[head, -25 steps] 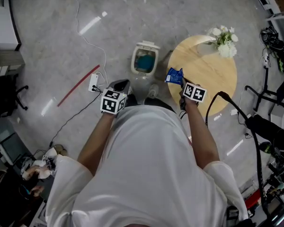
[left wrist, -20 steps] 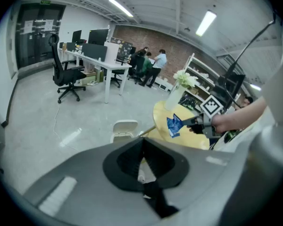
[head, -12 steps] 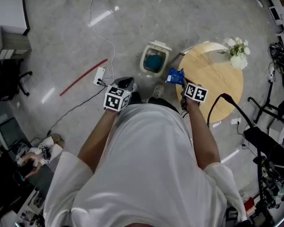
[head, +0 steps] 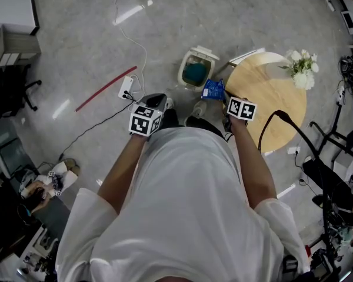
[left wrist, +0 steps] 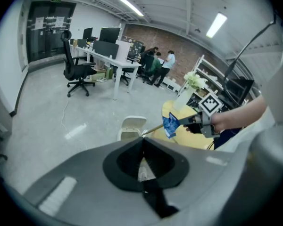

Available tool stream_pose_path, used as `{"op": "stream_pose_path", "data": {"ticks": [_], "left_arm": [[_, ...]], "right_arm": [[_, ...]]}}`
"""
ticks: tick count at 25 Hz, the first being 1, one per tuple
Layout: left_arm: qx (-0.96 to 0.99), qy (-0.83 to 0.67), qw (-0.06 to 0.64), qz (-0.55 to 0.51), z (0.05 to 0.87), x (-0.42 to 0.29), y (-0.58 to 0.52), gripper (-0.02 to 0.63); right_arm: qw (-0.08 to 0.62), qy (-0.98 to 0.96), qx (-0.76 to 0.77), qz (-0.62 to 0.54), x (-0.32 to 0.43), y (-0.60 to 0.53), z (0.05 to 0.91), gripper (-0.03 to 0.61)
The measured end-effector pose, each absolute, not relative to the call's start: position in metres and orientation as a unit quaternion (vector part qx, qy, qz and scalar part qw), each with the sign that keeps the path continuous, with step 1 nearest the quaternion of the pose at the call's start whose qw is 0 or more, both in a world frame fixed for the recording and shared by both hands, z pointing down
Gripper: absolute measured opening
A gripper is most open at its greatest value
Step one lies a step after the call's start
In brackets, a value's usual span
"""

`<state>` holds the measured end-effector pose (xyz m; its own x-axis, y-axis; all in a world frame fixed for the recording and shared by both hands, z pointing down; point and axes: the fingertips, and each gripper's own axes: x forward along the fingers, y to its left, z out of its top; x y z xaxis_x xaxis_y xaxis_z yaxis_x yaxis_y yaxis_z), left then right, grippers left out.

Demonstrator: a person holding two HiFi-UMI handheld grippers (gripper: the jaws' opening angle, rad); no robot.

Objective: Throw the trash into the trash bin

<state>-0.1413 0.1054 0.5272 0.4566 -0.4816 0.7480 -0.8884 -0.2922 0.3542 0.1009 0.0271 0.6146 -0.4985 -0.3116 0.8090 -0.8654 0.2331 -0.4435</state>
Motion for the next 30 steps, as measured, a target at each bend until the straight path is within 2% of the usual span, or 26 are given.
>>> {"op": "stream_pose_path", "data": {"ticks": [30], "left_arm": [[0.731, -0.467, 0.412, 0.280, 0.572, -0.183, 0.100, 0.004]], "right_arm": [[0.348, -0.713, 0.383, 0.473, 0.054, 0.011, 0.689, 0.006]]}}
